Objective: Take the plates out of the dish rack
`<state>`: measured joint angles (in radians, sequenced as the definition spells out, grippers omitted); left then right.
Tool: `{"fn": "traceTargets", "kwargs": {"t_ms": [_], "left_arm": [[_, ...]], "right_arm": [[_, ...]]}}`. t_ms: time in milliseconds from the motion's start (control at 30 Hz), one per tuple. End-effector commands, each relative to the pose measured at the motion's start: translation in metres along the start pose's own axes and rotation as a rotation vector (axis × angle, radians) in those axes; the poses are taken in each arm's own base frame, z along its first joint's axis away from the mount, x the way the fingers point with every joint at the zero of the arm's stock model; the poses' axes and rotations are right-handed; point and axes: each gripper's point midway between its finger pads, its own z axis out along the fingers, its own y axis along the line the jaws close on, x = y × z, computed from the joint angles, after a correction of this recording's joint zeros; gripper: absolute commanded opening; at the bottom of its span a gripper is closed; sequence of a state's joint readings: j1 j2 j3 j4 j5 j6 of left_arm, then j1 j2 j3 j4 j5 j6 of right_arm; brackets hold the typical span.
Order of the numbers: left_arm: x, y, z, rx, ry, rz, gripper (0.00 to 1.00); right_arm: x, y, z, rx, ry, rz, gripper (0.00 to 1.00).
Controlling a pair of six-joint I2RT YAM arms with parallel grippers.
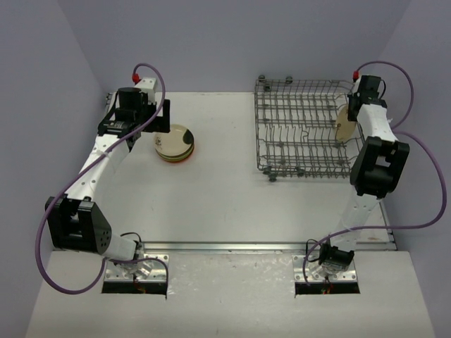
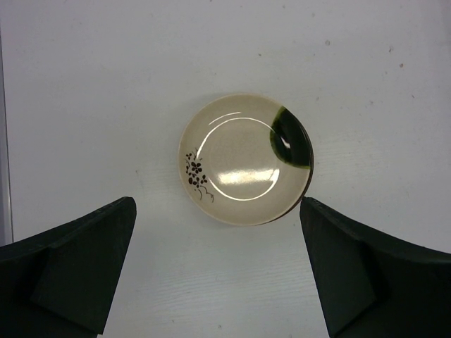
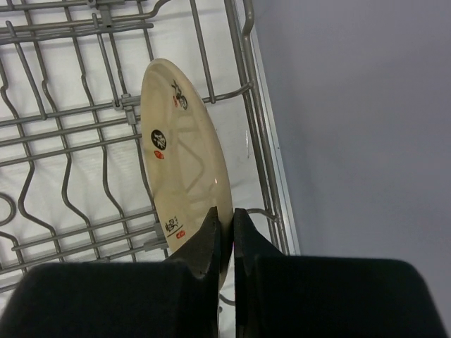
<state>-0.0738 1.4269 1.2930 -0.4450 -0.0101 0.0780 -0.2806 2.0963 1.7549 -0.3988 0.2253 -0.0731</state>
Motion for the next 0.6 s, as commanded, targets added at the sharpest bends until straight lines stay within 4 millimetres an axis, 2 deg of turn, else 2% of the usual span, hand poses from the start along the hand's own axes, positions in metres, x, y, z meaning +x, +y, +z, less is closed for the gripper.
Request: {"fn": "traceTargets", "kwargs": {"t_ms": [0, 133, 200, 233, 333, 367, 433, 467, 500, 533, 567], "left_arm": [[-0.025, -0.006, -0.004, 0.013, -0.072, -0.008, 1.0], [-0.027, -0.006, -0.006, 0.014, -0.078, -0.01, 1.0], [-0.031, -0.005, -0.009, 0.01, -0.088, -0.014, 1.0], [-0.031, -0.005, -0.009, 0.012, -0.089, -0.014, 1.0], [-0.037, -0.014, -0.014, 0.058, -0.095, -0.026, 1.0], [-0.038, -0.014, -0.016, 0.059, -0.099, -0.031, 1.0], [-0.046, -0.037, -0.027, 0.194, -0.13, -0.036, 1.0], [-0.049, -0.038, -0.031, 0.198, -0.144, -0.041, 1.0], [-0.056, -0.056, -0.043, 0.303, -0.176, -0.039, 1.0], [-0.054, -0.067, -0.047, 0.372, -0.172, -0.033, 1.0], [-0.057, -0.089, -0.061, 0.506, -0.183, -0.036, 1.0]], "right_arm": [[-0.049, -0.012, -0.052, -0.005, -0.159, 0.013, 0.0], [-0.061, -0.008, -0.074, -0.031, -0.203, 0.023, 0.0], [-0.076, -0.008, -0.095, -0.051, -0.252, 0.031, 0.0], [-0.077, -0.008, -0.097, -0.053, -0.255, 0.033, 0.0], [-0.11, -0.006, -0.135, -0.115, -0.348, 0.051, 0.0], [-0.114, -0.001, -0.14, -0.152, -0.358, 0.056, 0.0], [-0.127, 0.02, -0.176, -0.312, -0.409, 0.096, 0.0], [-0.125, 0.021, -0.175, -0.316, -0.399, 0.097, 0.0], [-0.124, 0.044, -0.194, -0.429, -0.41, 0.1, 0.0], [-0.127, 0.05, -0.207, -0.482, -0.428, 0.103, 0.0], [-0.122, 0.071, -0.226, -0.584, -0.433, 0.102, 0.0]]}}
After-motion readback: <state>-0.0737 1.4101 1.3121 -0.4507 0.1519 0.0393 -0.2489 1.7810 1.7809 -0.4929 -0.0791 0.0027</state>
